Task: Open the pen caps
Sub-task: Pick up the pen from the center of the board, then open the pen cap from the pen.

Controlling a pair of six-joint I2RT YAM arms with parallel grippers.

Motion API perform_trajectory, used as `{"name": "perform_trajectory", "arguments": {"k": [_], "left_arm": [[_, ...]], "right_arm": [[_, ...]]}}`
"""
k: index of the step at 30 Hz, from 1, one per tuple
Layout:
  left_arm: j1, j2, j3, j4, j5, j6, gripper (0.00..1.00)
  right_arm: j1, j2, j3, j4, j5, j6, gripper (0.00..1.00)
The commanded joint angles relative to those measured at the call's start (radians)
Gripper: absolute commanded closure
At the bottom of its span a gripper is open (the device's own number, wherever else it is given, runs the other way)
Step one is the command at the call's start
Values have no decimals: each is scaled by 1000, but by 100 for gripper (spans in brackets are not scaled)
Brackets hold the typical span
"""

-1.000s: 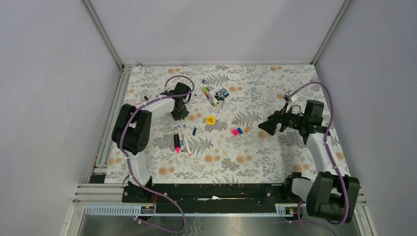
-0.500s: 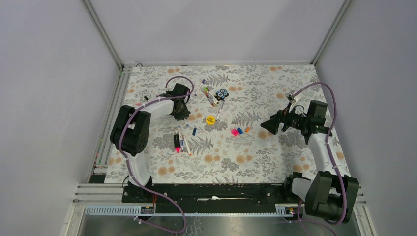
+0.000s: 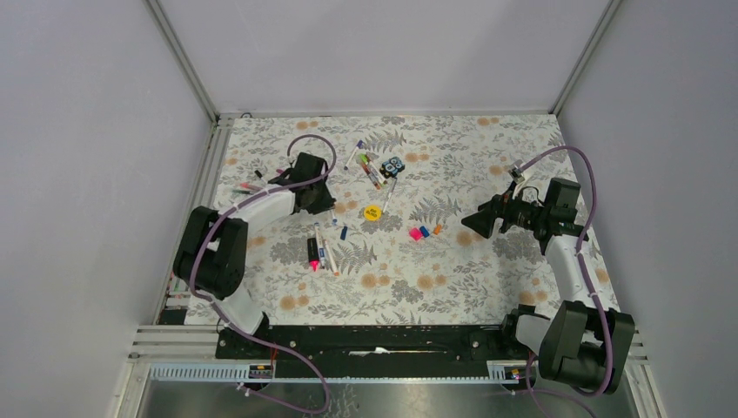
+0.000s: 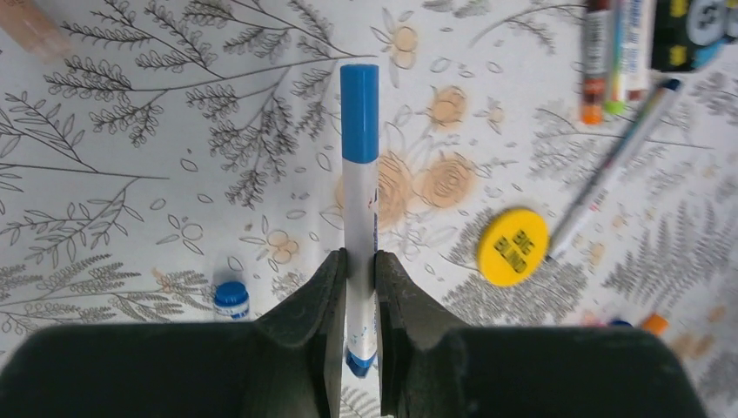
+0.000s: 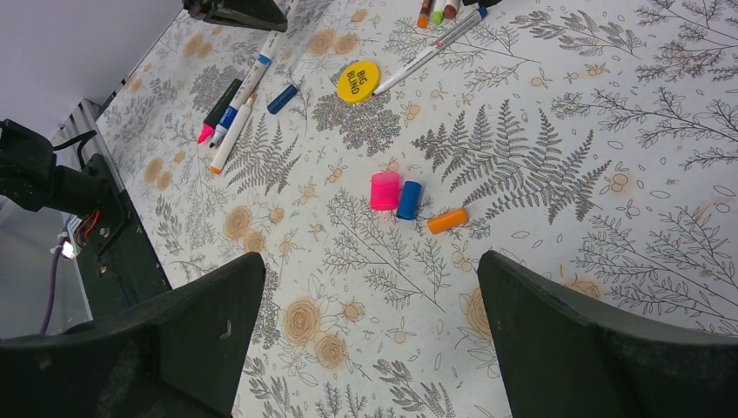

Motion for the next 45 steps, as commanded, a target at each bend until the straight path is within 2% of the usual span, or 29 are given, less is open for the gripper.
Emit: {"name": "perform_trajectory", "arguments": {"k": [1, 7, 12, 15, 17, 20, 23, 25, 31, 37, 40, 45], "left_arm": [[5, -136, -73, 146, 117, 19, 100], [5, -296, -259, 428, 409, 17, 100], [5, -339, -378, 717, 713, -74, 100], [2, -318, -443, 972, 841, -197, 100], [-6, -311, -483, 1096, 861, -252, 100], [-42, -310, -513, 1195, 833, -285, 100], [-105, -318, -514, 1224, 747, -282, 100], [-156, -323, -512, 1243, 668, -280, 100], [-298, -306, -456, 1265, 442, -240, 100], [-387, -280, -398, 1257, 291, -206, 100], [-427, -265, -374, 1241, 237, -185, 100], [-465, -235, -347, 1244, 189, -178, 100]], "right_arm": [[-6, 6, -4, 32, -45, -7, 0], [-6, 7, -14, 30, -111, -28, 0], [-4, -3, -19, 2, -207, -110, 0], [4, -18, -11, -71, -248, -241, 0], [19, -14, 15, -162, -241, -353, 0], [81, 1, 55, -246, -162, -423, 0], [184, 10, 78, -247, -77, -373, 1], [234, 25, 93, -215, -90, -265, 0], [346, 75, 121, 50, -116, 179, 0], [383, 123, 55, 475, -156, 652, 1], [393, 145, 38, 571, -159, 768, 3], [421, 172, 37, 583, -141, 809, 7]]}}
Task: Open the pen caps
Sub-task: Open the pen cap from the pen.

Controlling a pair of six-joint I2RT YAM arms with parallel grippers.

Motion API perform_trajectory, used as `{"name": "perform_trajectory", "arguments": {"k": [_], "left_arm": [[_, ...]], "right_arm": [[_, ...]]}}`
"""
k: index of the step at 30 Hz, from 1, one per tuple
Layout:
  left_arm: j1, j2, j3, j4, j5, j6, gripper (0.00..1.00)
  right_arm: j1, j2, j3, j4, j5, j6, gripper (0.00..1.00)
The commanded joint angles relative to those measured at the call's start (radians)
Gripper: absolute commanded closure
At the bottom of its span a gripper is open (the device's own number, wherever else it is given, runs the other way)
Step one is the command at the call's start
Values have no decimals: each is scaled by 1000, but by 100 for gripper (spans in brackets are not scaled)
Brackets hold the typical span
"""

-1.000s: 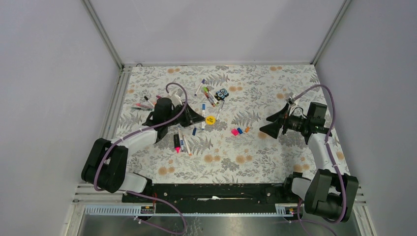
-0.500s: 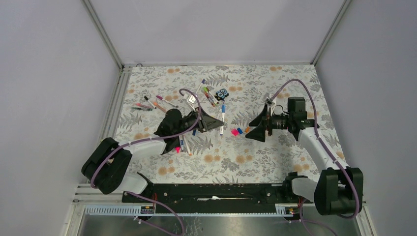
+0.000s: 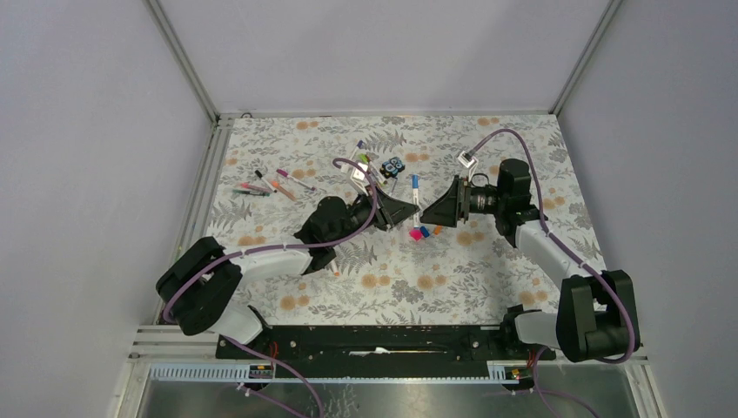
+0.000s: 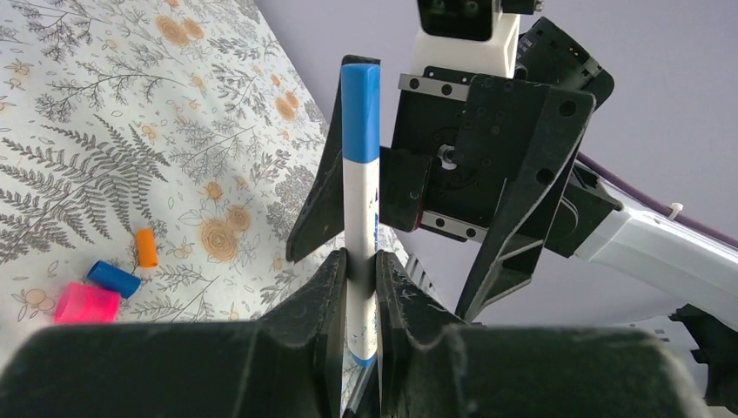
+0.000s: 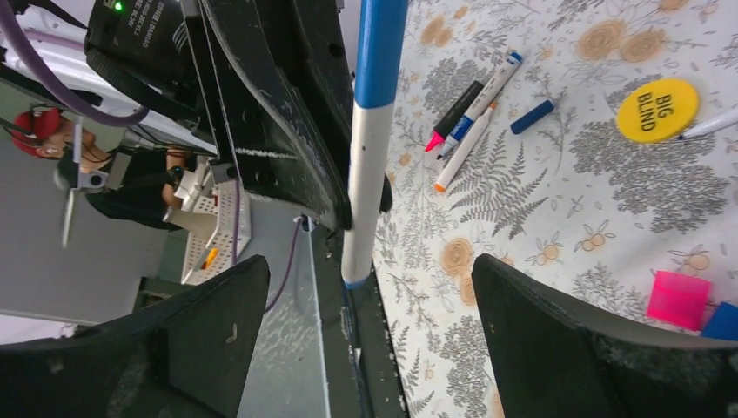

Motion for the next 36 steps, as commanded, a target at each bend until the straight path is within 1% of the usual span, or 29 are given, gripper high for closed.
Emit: {"name": "perform_trajectory", "arguments": {"k": [1, 6, 14, 17, 22, 28, 31, 32, 34, 35, 36], "left_arm": [[-31, 23, 53, 65, -97, 34, 100], [-46, 29, 63, 67, -136, 45, 100], [-61, 42, 69, 87, -149, 45, 100], [-68, 53, 69, 105, -150, 40, 100], [-79, 66, 75, 121, -151, 36, 100], [-85, 69, 75, 131, -156, 37, 100], [-89, 69, 74, 138, -153, 37, 100], [-88, 68, 73, 141, -152, 37, 99], [-89, 67, 71, 150, -147, 33, 91], [-89, 61, 68, 149, -148, 33, 85], [-88, 54, 65, 148, -149, 30, 79]], "right_arm": [[30, 21, -6, 117, -8, 135, 9], [41, 33, -11, 113, 2, 141, 17], [57, 45, -12, 121, 9, 149, 30], [59, 54, -10, 137, 11, 171, 38], [62, 61, -13, 145, 16, 179, 58], [62, 67, -14, 148, 14, 181, 72], [64, 68, -13, 156, 12, 179, 84], [64, 69, -14, 159, 12, 179, 88], [64, 64, -14, 161, 11, 172, 98], [64, 61, -16, 159, 11, 160, 100], [64, 56, -18, 153, 9, 150, 100]]}}
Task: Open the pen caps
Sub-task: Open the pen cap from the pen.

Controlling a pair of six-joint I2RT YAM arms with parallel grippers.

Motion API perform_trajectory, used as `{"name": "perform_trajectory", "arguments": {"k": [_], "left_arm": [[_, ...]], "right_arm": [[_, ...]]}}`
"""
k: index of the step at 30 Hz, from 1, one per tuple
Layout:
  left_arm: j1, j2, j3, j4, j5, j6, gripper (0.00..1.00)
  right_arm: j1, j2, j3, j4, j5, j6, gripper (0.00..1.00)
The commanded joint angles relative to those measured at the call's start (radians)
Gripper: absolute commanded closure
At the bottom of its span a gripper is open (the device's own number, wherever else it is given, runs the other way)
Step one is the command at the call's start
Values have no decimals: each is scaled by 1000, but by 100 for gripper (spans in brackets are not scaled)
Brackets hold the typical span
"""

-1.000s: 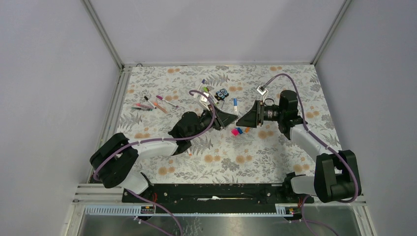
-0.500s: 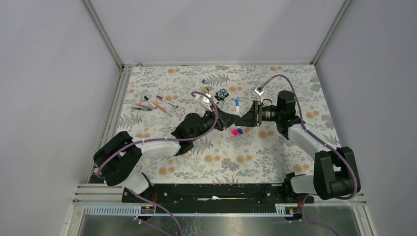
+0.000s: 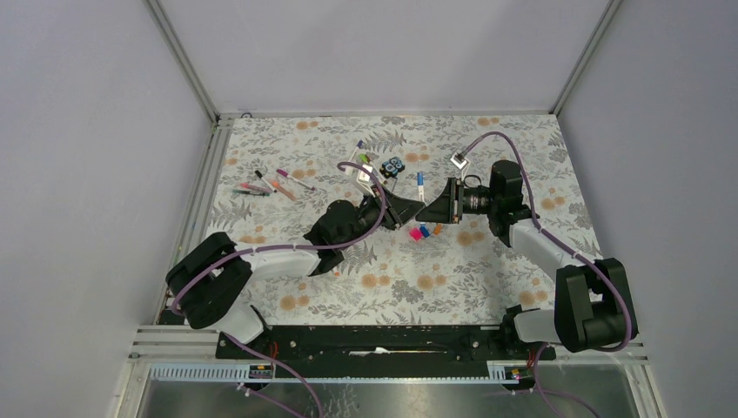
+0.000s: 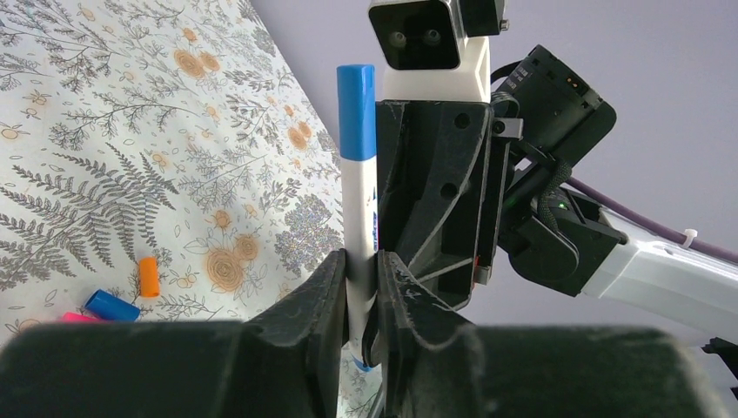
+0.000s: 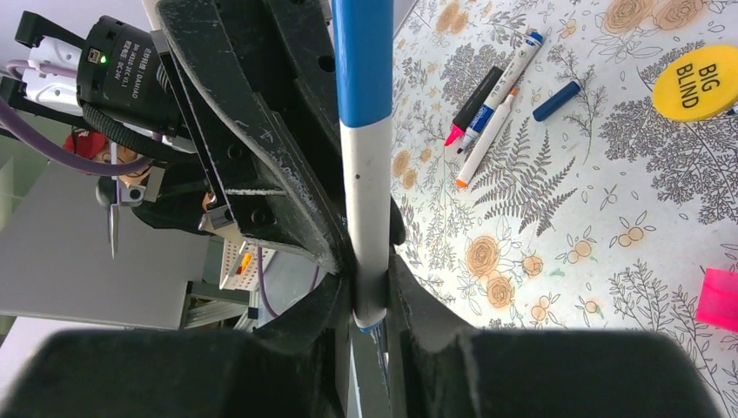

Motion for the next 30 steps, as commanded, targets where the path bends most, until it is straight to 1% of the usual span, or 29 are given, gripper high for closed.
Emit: {"name": "perform_trajectory", "arguments": {"k": [1, 3, 7, 8, 9, 10, 11, 13, 16, 19, 23, 30], "left_arm": [[-12, -22, 25, 92, 1, 4, 72], [-12, -49, 16, 74, -13, 16, 58], [-8, -143, -13, 25, -49, 91, 28], [-7, -168, -27, 27, -57, 119, 18], [-6, -195, -45, 44, -57, 154, 6], [-2, -217, -68, 74, -50, 186, 2], [5, -238, -90, 104, -40, 205, 1], [32, -274, -123, 116, -15, 196, 1], [103, -281, -117, 115, 159, 146, 1], [132, -259, -89, 106, 257, 88, 1], [135, -215, -41, 79, 317, 59, 1], [134, -137, 5, 105, 362, 17, 1]], "right_arm": [[11, -16, 0, 25, -17, -39, 100], [10, -32, -1, -9, -44, -102, 100], [9, -78, -10, -137, -79, -291, 100], [10, -91, -19, -155, -87, -326, 100], [9, -102, -26, -168, -98, -351, 100], [9, -111, -33, -180, -112, -373, 100], [9, -118, -41, -189, -122, -391, 100], [10, -127, -47, -208, -142, -425, 100], [10, -126, -51, -216, -168, -446, 100], [9, -124, -56, -217, -186, -454, 100], [9, -124, -61, -216, -201, -456, 100], [10, -116, -67, -215, -208, -456, 100]]}}
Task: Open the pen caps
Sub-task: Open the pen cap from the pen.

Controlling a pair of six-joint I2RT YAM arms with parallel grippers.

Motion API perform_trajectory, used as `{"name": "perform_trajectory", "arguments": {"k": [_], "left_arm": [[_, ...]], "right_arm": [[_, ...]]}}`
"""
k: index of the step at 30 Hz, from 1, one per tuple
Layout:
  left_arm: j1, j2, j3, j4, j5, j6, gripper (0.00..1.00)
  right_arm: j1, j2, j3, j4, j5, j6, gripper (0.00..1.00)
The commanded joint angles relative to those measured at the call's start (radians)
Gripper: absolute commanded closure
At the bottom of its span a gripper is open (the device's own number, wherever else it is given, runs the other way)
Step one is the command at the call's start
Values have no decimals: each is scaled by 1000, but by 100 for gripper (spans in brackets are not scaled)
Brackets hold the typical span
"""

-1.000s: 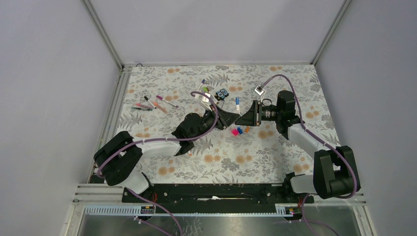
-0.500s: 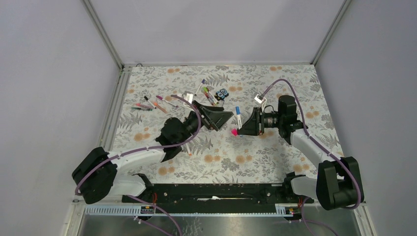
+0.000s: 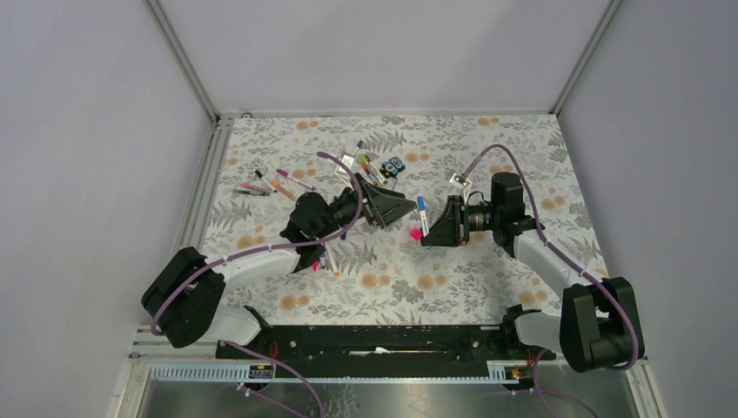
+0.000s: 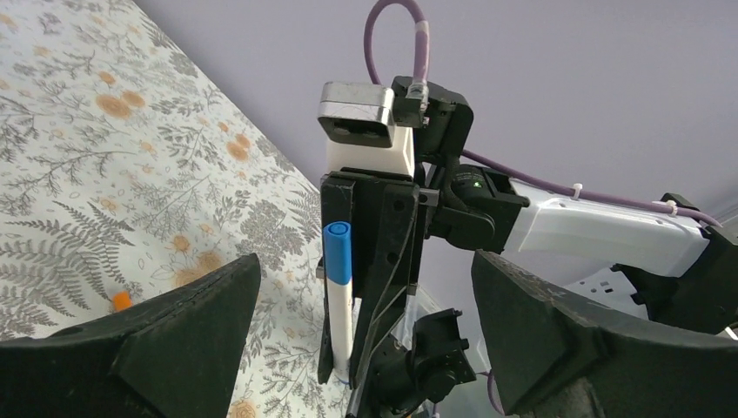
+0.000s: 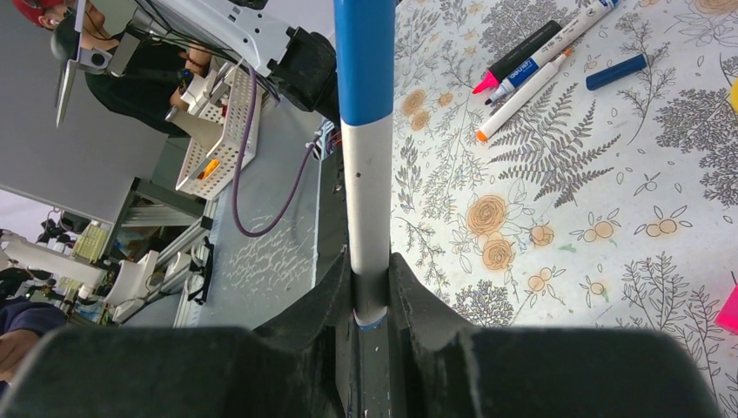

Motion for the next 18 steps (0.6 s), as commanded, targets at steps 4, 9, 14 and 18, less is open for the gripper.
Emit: {"name": "perform_trajectory", "arguments": {"k": [4, 9, 14, 18], "left_arm": [[-1, 87, 97, 79, 107, -62, 1], [-5, 148, 130, 118, 137, -94, 9], [-12, 186, 157, 133, 164, -109, 26], [-18, 212, 167, 155, 177, -125, 42]], "right_arm": [[7, -5, -1, 12, -46, -21, 100], [7, -4, -4, 16, -49, -18, 100], [7, 0, -5, 22, -49, -12, 100], [8, 6, -6, 33, -52, -1, 100]]}}
